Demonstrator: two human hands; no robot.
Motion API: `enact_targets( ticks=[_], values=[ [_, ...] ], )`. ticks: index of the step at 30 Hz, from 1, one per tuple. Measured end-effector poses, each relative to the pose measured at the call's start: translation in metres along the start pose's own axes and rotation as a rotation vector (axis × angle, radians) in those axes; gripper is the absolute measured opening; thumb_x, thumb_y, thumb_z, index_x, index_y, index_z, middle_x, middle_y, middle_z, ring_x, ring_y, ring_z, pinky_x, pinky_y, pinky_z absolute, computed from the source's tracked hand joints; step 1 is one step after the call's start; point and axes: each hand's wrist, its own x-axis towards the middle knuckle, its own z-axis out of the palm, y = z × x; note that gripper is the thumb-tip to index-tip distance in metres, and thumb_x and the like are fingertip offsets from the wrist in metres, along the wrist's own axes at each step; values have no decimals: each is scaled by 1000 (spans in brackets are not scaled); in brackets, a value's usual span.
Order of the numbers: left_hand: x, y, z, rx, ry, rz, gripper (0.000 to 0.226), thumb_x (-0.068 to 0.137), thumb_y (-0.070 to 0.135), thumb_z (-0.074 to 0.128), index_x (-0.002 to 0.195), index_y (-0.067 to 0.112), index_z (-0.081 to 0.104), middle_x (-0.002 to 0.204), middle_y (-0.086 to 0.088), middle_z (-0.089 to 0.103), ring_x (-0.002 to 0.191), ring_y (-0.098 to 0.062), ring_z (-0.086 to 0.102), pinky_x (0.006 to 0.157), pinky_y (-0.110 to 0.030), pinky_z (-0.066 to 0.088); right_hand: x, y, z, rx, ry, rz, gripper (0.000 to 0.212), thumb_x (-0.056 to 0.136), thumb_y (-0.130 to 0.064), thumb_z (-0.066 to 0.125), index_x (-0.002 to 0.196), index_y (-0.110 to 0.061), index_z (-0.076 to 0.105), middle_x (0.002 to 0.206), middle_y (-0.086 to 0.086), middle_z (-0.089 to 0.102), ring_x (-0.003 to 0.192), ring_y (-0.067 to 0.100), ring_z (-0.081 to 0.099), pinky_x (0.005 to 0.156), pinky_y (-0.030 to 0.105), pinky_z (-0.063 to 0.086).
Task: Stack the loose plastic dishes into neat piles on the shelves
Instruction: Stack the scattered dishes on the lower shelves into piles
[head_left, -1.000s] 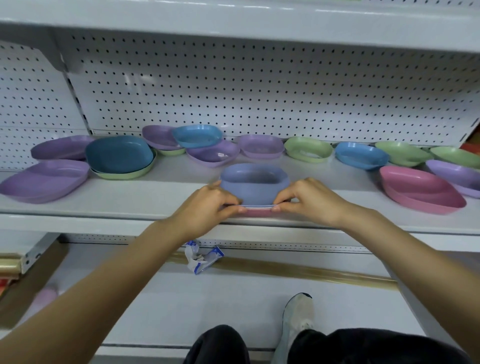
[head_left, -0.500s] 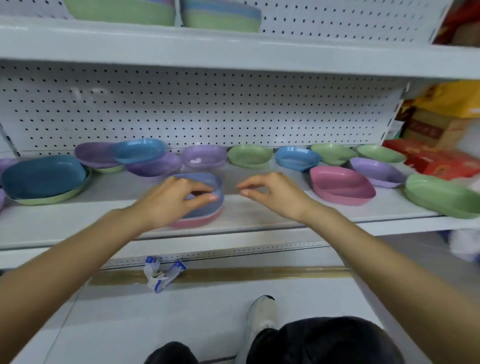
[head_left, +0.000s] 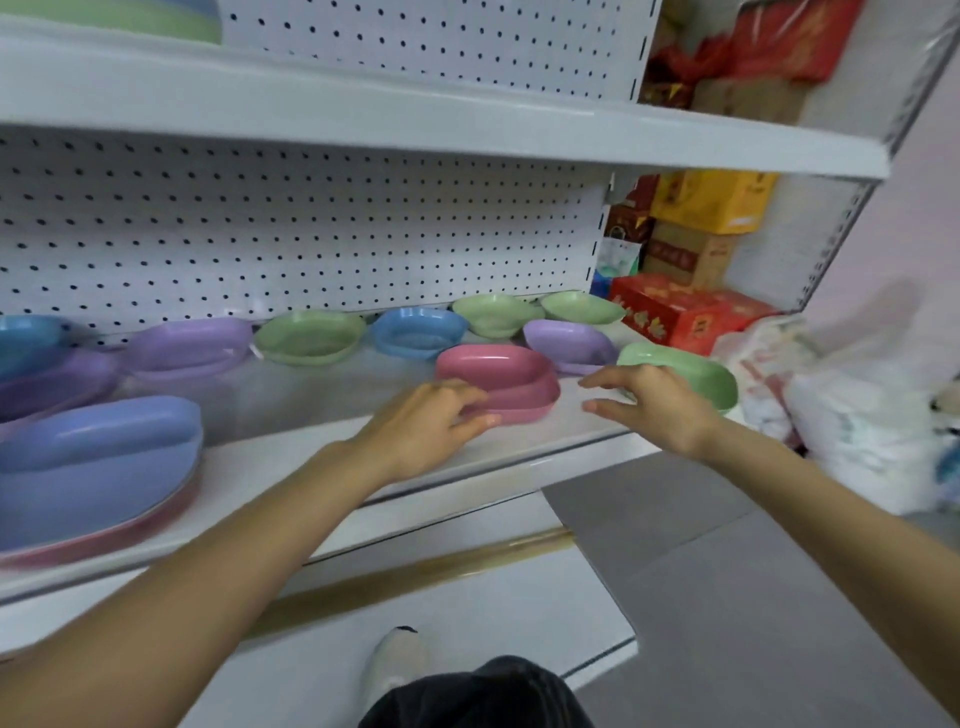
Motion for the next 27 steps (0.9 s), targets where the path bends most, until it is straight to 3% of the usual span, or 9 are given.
enact_targets(
  ticks=[5, 10, 14, 18, 21, 23, 27],
  values=[
    [35, 3, 26, 48, -62, 56, 36, 93, 46, 44, 114, 23, 63, 118, 3, 62, 106, -20, 57, 89, -37, 47, 2, 54, -3, -25, 16, 133, 38, 87, -35, 63, 121, -19, 62, 125, 2, 62, 119, 23, 53, 100, 30, 39],
    [52, -11, 40, 93, -88, 79, 33, 92, 43, 41, 88, 18, 62, 94, 6, 66, 87, -17, 62, 77, -38, 51, 12, 87, -9, 6, 17, 277, 38, 88, -35, 62, 119, -15, 64, 127, 2, 62, 117, 22, 53, 91, 24, 37],
    [49, -8, 39, 102, -72, 66, 30, 94, 39, 46, 72, 20, 55, 86, 4, 66, 83, -19, 61, 75, -36, 50, 11, 93, -4, -18, 43, 245, 21, 86, -28, 65, 101, -16, 74, 106, 0, 72, 96, 20, 61, 84, 30, 46],
    [42, -5, 34, 174, -77, 68, 31, 95, 39, 44, 88, 17, 64, 107, 5, 67, 104, -22, 60, 80, -32, 47, 4, 79, 0, -96, 103, 228, 13, 85, -25, 66, 91, -19, 75, 91, -2, 73, 85, 22, 63, 72, 32, 49],
    [32, -8, 32, 188, -75, 55, 30, 95, 38, 45, 97, 18, 66, 114, 3, 67, 108, -21, 59, 84, -32, 48, -6, 57, 7, -124, 75, 159, 12, 86, -23, 63, 91, -20, 73, 89, -1, 72, 86, 23, 63, 70, 32, 49],
    [19, -9, 31, 189, -44, 84, 30, 95, 39, 45, 94, 18, 66, 108, 3, 68, 103, -20, 61, 80, -32, 49, -16, 39, 11, -169, 60, 105, 14, 88, -24, 59, 94, -23, 71, 92, -1, 71, 88, 24, 62, 71, 30, 47],
    [-10, -7, 19, 149, 29, 109, 34, 96, 40, 42, 79, 16, 59, 77, 10, 61, 78, -17, 55, 67, -30, 44, -34, -8, 15, -193, 30, -17, 15, 90, -25, 56, 99, -26, 69, 96, 1, 69, 93, 24, 59, 65, 26, 35]
  ],
)
